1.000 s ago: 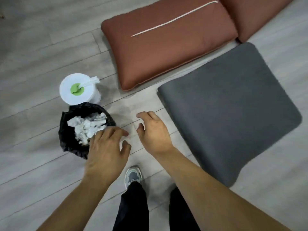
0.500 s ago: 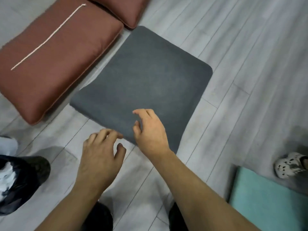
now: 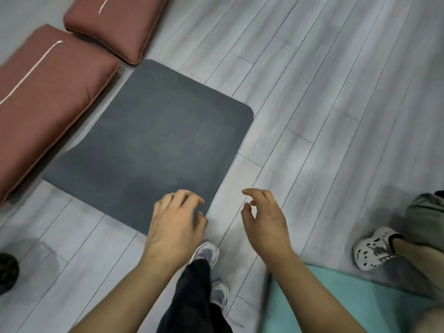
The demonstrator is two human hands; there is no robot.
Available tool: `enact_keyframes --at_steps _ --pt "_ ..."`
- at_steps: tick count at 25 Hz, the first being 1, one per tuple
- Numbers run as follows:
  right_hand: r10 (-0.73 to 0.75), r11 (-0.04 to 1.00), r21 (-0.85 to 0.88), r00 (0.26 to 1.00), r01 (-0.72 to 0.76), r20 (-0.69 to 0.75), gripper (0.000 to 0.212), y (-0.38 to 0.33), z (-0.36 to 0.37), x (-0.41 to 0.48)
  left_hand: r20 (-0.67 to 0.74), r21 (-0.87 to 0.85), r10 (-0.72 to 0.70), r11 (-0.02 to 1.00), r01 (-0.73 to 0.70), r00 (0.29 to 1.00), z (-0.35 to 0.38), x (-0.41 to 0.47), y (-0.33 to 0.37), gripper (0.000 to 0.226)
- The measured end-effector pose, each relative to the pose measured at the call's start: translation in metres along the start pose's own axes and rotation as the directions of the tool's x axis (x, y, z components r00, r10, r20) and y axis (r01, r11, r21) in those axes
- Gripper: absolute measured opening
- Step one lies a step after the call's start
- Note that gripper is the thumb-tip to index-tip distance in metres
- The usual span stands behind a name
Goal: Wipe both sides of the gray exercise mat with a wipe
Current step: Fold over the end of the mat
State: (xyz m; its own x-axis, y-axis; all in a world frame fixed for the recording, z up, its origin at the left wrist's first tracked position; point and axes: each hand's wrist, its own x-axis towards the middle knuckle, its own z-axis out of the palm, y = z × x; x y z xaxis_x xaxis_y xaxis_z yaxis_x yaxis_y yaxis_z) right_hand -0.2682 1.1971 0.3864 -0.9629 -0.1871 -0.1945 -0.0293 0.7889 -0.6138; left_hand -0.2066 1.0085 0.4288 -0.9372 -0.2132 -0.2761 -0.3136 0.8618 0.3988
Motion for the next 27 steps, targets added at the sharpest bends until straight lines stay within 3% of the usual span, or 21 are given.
enact_keyframes --at_steps 7,13,17,22,27 --pt "-0.013 1.000 0.005 0.999 0.013 0.050 0.029 0.048 -0.059 0.105 0.017 -0.031 -0.070 0.997 0.071 0.997 0.029 0.094 0.077 0.026" --pt "-0.111 0.985 -0.112 0.982 0.128 0.153 0.029 0.080 -0.101 0.258 0.010 -0.091 -0.145 0.985 0.145 0.989 0.044 0.210 0.139 0.029" --pt "-0.155 0.980 -0.096 0.970 0.175 0.185 0.028 0.085 -0.117 0.353 0.009 -0.089 -0.206 0.975 0.206 0.979 0.047 0.275 0.156 0.029" --pt "-0.233 0.942 -0.142 0.896 0.305 0.377 0.029 0.104 -0.079 0.450 0.028 -0.108 -0.321 0.941 0.322 0.947 0.073 0.349 0.148 0.028" --pt "-0.372 0.854 -0.115 0.750 0.507 0.547 0.031 0.148 0.038 0.585 0.005 -0.038 -0.494 0.869 0.493 0.870 0.150 0.450 0.089 0.040"
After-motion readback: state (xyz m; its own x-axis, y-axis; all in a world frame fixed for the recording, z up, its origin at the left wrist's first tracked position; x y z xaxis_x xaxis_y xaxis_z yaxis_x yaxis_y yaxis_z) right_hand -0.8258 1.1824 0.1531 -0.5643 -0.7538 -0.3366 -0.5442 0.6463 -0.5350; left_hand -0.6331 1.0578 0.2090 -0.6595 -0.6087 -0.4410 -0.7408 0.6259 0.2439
